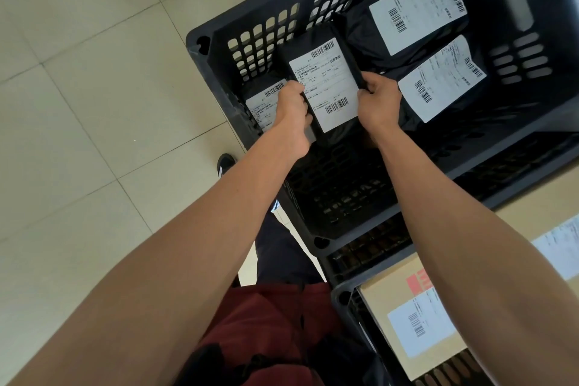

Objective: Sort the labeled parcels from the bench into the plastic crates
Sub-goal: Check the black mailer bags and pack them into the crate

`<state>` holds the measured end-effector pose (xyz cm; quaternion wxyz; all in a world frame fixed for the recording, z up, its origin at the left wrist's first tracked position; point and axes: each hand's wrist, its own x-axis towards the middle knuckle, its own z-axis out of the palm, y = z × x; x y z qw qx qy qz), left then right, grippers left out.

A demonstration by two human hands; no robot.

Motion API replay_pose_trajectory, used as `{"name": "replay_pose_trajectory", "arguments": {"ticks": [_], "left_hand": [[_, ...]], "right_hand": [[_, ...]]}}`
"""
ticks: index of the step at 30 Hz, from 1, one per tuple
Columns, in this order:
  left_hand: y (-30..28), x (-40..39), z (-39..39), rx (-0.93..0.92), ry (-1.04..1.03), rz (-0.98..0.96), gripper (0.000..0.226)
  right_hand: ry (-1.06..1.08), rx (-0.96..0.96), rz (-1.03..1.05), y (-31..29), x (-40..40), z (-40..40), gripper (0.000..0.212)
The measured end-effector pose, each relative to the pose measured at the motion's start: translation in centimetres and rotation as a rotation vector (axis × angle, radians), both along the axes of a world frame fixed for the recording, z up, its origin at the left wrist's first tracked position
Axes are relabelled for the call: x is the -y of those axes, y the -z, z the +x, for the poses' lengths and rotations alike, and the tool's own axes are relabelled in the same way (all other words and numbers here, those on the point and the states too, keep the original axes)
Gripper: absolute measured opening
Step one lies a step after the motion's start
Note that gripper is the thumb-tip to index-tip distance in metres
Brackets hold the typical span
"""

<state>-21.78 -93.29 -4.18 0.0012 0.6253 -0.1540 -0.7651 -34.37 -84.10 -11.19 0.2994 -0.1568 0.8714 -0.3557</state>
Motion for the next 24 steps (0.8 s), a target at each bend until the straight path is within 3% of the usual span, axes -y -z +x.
{"name": "replay_pose_trajectory", "arguments": {"ticks": [24], "left_hand": [[-0.7, 0.0, -0.1, 0.037, 0.089, -0.006, 0.027]], "right_hand": [[0.062, 0.034, 0.039, -0.4, -0.1, 0.6, 0.046]]}}
